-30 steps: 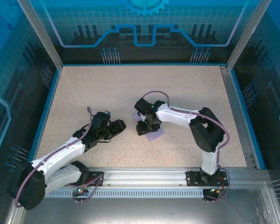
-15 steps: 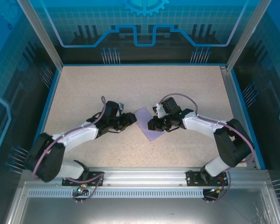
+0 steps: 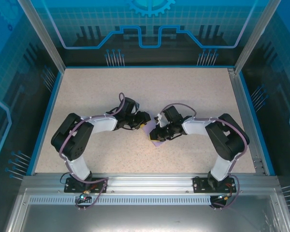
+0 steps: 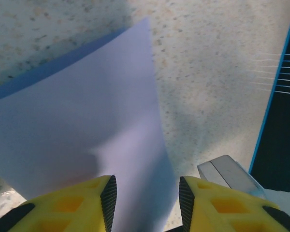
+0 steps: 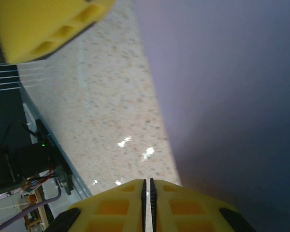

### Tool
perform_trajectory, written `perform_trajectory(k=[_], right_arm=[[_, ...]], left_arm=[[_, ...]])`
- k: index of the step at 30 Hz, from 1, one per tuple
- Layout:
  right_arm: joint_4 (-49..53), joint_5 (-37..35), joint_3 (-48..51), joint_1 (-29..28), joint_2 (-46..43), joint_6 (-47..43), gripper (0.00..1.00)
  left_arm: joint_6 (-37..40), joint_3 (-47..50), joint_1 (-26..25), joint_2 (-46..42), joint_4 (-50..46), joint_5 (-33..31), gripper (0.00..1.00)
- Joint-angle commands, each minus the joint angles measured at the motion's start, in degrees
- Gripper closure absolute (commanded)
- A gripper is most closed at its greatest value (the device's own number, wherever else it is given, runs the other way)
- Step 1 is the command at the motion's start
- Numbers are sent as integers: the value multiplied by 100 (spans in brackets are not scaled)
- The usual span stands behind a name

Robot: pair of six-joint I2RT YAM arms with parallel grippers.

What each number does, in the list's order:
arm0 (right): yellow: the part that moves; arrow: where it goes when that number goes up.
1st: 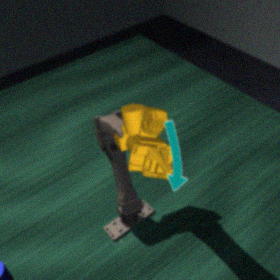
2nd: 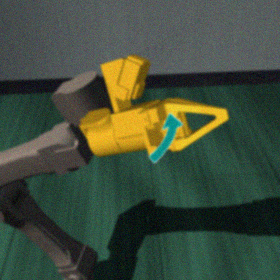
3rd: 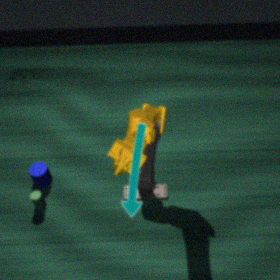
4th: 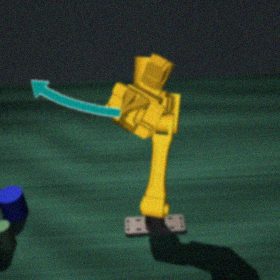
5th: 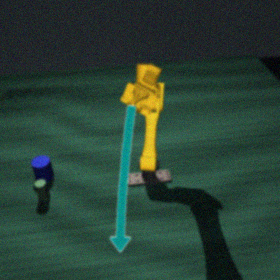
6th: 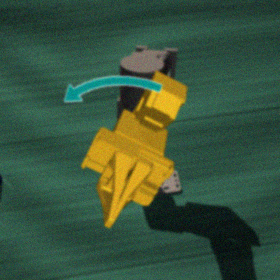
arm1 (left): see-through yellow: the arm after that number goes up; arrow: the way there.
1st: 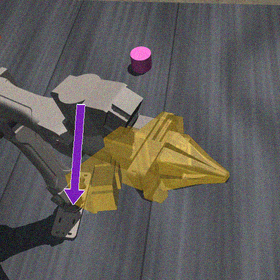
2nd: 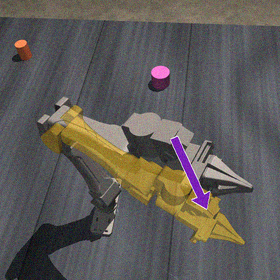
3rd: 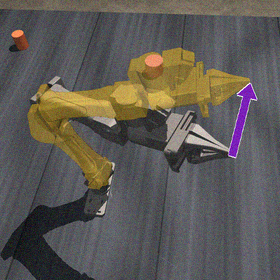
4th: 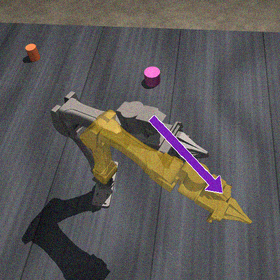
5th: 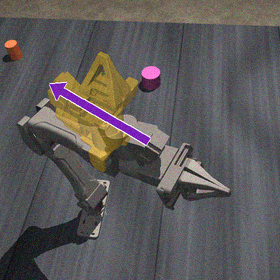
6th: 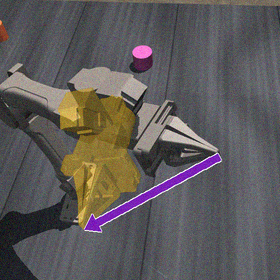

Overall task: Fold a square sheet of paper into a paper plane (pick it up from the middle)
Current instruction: Turn over the paper at the center of the table, then third fold the triangle at the center of the table.

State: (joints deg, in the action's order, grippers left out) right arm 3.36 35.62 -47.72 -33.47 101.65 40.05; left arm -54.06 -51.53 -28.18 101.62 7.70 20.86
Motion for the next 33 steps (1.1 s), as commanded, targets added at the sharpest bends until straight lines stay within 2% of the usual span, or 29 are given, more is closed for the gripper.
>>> perform_trajectory(k=[1,9,20,27,33], right_arm=[[44,38,64,-28,155,-120,88],[-221,48,808,-13,37,32,87],[-624,-67,1714,-43,-498,403,85],[203,-463,1871,-2,-1109,69,85],[1416,-1071,1241,25,-2184,-367,81]], left_arm=[[84,-153,79,251,-117,-31,57],[208,-226,157,668,-448,-186,62],[317,-226,231,802,-683,-334,66],[344,-193,257,824,-681,-350,66],[368,-226,251,825,-543,-200,64]])
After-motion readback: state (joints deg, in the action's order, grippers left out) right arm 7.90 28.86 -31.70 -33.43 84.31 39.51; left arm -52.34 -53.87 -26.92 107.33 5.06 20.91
